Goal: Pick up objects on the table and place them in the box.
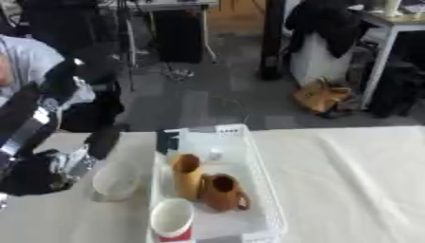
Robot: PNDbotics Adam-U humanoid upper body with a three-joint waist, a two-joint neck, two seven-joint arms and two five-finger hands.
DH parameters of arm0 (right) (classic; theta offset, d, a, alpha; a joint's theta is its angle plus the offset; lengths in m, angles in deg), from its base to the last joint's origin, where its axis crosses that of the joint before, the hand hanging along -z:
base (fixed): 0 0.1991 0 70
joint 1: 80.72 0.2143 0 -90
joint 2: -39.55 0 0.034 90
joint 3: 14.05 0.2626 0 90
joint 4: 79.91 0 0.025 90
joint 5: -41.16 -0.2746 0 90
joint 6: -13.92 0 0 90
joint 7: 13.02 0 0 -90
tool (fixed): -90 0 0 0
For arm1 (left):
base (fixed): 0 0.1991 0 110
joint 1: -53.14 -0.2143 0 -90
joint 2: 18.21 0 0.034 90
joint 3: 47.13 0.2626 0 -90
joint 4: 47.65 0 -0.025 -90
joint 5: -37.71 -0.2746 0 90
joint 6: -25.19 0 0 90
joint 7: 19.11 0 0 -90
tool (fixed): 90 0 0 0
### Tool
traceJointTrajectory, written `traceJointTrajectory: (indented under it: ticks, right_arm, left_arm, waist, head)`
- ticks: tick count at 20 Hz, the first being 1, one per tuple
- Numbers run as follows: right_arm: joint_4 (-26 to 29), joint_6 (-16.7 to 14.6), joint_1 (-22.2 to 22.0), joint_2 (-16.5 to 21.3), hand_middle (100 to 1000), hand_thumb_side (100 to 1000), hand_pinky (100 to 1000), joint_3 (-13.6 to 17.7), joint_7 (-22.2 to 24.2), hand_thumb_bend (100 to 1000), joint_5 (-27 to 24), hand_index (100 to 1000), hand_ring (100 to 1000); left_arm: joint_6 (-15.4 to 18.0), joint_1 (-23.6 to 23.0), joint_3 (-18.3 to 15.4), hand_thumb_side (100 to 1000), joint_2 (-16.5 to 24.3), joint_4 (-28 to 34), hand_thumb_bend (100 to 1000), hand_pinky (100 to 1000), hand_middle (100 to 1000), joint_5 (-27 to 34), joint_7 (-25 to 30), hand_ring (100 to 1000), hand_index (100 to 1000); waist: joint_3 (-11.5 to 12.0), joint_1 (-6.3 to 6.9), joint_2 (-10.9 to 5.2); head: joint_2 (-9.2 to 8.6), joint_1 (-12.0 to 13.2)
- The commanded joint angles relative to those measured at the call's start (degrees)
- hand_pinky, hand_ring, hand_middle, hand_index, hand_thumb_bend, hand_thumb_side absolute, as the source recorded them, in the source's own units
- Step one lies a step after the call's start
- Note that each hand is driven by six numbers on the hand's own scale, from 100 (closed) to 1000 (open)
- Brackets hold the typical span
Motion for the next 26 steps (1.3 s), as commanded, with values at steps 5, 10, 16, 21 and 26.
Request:
traceJointTrajectory:
  ticks: [5, 10, 16, 21, 26]
  right_arm:
    - [1.0, 0.4, 0.2, 2.8, 714, 1000, 756, 0.1, -1.4, 100, 0.8, 755, 832]
    - [1.0, 1.3, 0.1, 3.2, 713, 1000, 756, 0.0, -1.1, 100, 0.9, 753, 832]
    - [1.0, 2.1, 0.0, 3.2, 712, 1000, 756, 0.0, -0.9, 100, 1.0, 749, 831]
    - [1.0, 2.5, -0.1, 3.3, 710, 1000, 755, 0.0, -0.8, 100, 1.1, 743, 831]
    - [1.0, 3.0, -0.2, 3.3, 706, 1000, 754, 0.0, -1.0, 100, 1.1, 734, 829]
  left_arm:
    - [-2.8, 5.0, 4.6, 811, 11.1, -13.6, 251, 1000, 1000, 2.7, 7.4, 1000, 1000]
    - [-0.6, 8.0, 9.5, 846, 15.1, -28.1, 407, 1000, 1000, 3.0, 3.7, 1000, 1000]
    - [1.1, 12.3, 11.0, 861, 15.5, -38.9, 554, 1000, 1000, -4.0, 2.7, 1000, 1000]
    - [-0.2, 14.4, 10.8, 1000, 15.3, -45.2, 797, 1000, 1000, -10.5, 3.3, 1000, 1000]
    - [-5.6, 15.3, 11.1, 1000, 13.9, -50.2, 812, 1000, 1000, -11.3, 5.3, 1000, 1000]
  waist:
    - [-0.1, 1.72, -2.15]
    - [-0.4, 2.63, -2.53]
    - [-0.3, 3.14, -2.82]
    - [-0.1, 3.46, -3.10]
    - [0.0, 3.43, -3.20]
  head:
    - [1.48, 1.6]
    - [1.88, 2.2]
    - [2.51, 3.0]
    - [3.03, 3.6]
    - [3.24, 3.8]
